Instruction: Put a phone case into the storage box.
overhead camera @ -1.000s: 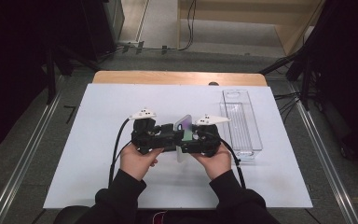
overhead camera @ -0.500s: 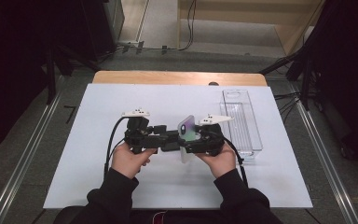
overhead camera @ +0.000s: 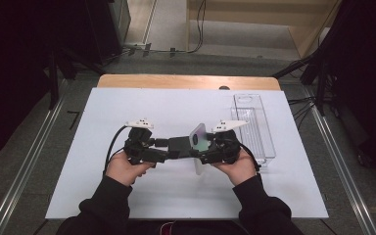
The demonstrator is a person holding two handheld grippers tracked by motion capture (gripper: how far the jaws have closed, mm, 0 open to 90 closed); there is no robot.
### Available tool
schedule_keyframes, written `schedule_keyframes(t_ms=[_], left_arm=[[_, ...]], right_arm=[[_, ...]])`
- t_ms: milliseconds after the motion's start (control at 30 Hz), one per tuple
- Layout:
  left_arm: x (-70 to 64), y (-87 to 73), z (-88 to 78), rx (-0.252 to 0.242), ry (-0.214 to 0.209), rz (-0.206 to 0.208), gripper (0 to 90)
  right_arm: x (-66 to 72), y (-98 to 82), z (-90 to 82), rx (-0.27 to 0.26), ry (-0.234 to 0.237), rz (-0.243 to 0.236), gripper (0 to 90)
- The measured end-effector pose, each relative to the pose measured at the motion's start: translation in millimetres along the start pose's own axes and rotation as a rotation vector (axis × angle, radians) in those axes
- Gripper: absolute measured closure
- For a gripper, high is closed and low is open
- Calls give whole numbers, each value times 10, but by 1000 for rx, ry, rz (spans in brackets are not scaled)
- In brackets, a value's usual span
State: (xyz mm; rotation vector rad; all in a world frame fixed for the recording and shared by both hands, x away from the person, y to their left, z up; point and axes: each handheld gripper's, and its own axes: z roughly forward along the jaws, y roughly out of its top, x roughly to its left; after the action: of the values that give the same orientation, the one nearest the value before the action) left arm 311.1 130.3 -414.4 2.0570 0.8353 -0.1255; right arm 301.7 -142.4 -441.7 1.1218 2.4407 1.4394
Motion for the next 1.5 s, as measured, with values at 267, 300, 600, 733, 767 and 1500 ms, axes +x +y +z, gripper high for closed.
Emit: schedule_keyframes(t_ms=[267,300,600,733,767,1500], left_arm=[[73,-118,-20,45,-22,75,282],[84,-140,-23,50,-14,88,282],[185,-277,-22,78,-27,120,282],[225,-350,4,98,-37,139,282],[237,-368,9,106,-39,140,282],[352,-599,-204,71,-51,51,280]], right_arm=[[-41,21,-106,4,29,-6,147],[-41,23,-113,6,31,-9,146],[-95,57,-206,12,53,-3,147],[-113,69,-229,10,61,3,147],[-118,75,-242,12,62,4,147],[-314,237,-623,-29,32,36,147]])
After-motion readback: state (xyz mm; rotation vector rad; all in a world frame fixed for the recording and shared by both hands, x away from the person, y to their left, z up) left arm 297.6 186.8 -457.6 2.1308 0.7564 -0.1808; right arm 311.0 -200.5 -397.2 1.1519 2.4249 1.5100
